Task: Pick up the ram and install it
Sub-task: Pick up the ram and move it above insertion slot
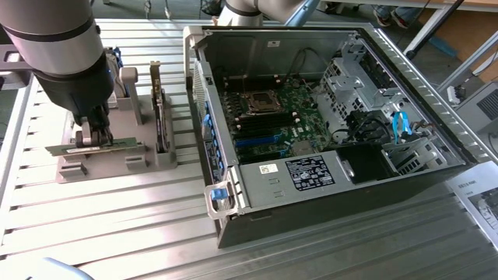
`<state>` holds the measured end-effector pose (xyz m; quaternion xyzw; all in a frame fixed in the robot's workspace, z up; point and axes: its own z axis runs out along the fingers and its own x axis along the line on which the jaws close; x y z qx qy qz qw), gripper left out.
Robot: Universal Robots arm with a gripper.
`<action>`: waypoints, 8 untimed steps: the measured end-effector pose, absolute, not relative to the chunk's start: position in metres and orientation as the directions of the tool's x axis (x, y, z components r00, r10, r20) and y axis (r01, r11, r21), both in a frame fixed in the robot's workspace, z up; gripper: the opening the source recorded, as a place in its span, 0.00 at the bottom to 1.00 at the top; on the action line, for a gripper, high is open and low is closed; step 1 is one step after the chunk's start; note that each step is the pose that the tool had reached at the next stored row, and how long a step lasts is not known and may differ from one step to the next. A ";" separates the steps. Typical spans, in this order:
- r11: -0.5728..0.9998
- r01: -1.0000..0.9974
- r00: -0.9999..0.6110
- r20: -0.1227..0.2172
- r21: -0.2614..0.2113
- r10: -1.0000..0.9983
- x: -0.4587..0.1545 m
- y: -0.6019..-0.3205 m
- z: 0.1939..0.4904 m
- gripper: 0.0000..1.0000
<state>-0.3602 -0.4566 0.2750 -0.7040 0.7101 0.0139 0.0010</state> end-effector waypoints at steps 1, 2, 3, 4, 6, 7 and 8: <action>0.008 -1.000 -0.009 -0.021 0.018 -1.000 -0.360 -0.457 0.276 0.12; 0.008 -1.000 -0.009 -0.021 0.018 -1.000 -0.360 -0.457 0.277 0.12; 0.008 -1.000 -0.009 -0.021 0.018 -1.000 -0.360 -0.457 0.278 0.12; 0.008 -1.000 -0.009 -0.021 0.018 -1.000 -0.360 -0.457 0.279 0.12; 0.008 -1.000 -0.009 -0.021 0.018 -1.000 -0.360 -0.457 0.282 0.12; 0.008 -1.000 -0.009 -0.021 0.018 -1.000 -0.360 -0.457 0.283 0.12; 0.008 -1.000 -0.009 -0.021 0.018 -1.000 -0.360 -0.457 0.284 0.12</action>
